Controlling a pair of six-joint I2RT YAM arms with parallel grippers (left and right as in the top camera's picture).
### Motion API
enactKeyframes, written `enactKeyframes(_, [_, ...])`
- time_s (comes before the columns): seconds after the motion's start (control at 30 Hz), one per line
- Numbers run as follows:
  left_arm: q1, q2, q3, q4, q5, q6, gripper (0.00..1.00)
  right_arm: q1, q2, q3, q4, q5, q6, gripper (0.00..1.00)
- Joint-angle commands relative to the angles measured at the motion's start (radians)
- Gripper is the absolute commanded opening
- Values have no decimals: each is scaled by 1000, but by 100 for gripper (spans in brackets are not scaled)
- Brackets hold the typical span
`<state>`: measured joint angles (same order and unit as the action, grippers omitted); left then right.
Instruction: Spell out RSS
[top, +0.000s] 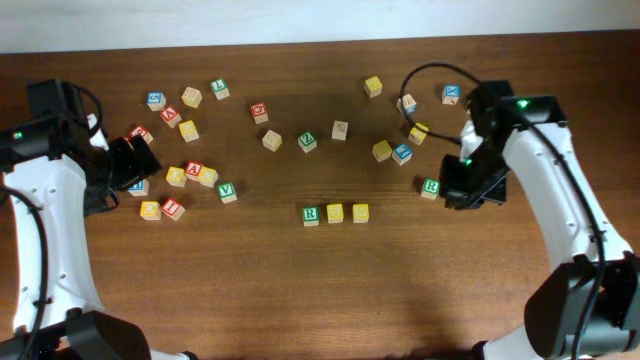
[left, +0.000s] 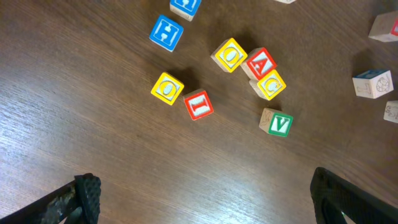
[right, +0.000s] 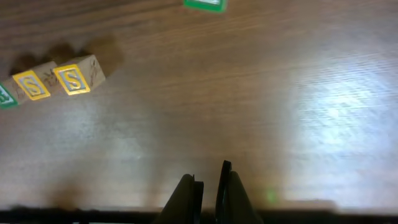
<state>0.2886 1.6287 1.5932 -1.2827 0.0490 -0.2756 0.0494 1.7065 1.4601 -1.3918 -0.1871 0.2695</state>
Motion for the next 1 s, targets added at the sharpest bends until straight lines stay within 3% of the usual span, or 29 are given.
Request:
enactKeyframes(0.0, [2, 0, 2, -3, 29, 8, 99, 35, -3, -41, 40, -27, -11, 5])
enactKeyframes(0.07, [2, 0, 2, -32, 87, 8, 99, 46, -2, -48, 50, -27, -11, 6])
enactKeyframes(0.17, [-7, 0, -9, -56, 311, 13, 99, 64, -2, -48, 58, -27, -11, 6])
enactKeyframes(0.3, [-105, 0, -89, -88, 241, 20, 98, 108, 0, -58, 124, -31, 0, 6])
enactKeyframes(0.47, [-264, 0, -250, 0, 194, 19, 50, 175, 2, -100, 190, -28, 1, 4])
enactKeyframes(0.63, [-395, 0, -377, 183, 193, -15, 11, 193, 2, -159, 264, 1, 79, 4])
enactKeyframes(0.7, [-455, 0, -427, 285, 193, -31, 0, 193, 2, -189, 297, 7, 87, 4])
enactKeyframes(0.77, [-500, 0, -460, 370, 189, -31, 0, 193, 2, -212, 322, 6, 88, 17])
enactKeyframes(0.8, [-519, 1, -476, 410, 185, -32, 0, 193, 2, -215, 328, 3, 87, 18])
enactKeyframes(0.87, [-573, 10, -508, 494, 98, -122, 0, 193, 2, -216, 340, 3, 87, 14])
enactKeyframes(0.97, [-604, 38, -512, 540, 85, -143, 0, 193, 2, -218, 374, 8, 87, 4])
